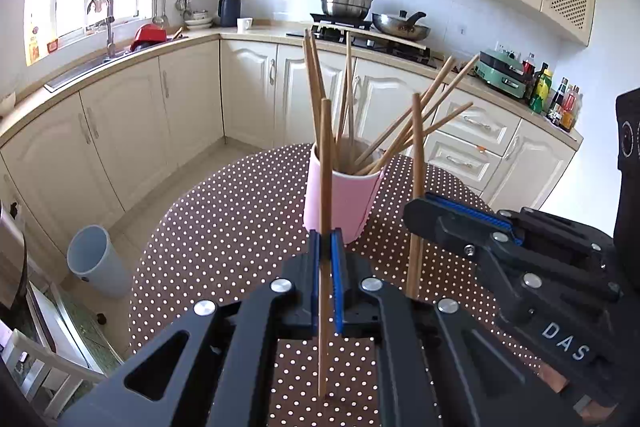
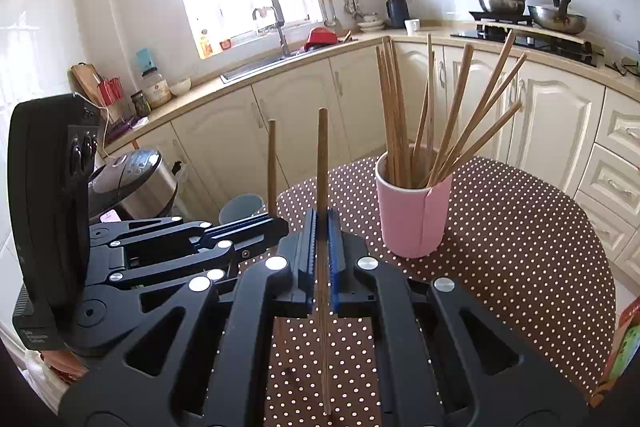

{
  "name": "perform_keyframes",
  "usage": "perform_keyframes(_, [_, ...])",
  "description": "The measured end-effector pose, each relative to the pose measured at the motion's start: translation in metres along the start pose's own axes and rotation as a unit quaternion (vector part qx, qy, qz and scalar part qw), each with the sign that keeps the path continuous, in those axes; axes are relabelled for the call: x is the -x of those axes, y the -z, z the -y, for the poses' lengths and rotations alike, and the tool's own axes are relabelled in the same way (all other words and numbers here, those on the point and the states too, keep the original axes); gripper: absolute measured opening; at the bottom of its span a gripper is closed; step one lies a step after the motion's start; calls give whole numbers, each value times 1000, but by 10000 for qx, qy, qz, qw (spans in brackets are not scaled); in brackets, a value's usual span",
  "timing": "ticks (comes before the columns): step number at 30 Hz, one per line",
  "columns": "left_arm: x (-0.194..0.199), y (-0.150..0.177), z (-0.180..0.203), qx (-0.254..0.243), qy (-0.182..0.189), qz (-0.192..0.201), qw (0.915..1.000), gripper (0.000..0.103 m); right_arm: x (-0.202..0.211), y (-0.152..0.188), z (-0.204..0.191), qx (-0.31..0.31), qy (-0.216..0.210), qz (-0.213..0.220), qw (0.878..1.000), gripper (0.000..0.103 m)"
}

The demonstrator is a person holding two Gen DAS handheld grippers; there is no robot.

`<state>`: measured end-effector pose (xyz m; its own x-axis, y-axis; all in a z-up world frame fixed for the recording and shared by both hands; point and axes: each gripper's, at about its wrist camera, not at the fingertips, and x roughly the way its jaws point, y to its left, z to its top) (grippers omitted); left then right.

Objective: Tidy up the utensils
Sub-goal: 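Raise the left tool's chopstick upright over the pink cup while the right tool carries its chopstick there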

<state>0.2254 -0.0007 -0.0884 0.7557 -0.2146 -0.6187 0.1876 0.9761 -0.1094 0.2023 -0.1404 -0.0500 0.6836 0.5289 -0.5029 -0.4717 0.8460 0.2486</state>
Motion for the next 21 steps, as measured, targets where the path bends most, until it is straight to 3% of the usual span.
perform_keyframes(21, [7,-18,21,1,29,252,9997,6,18,-10,7,46,-1,323,9995,6])
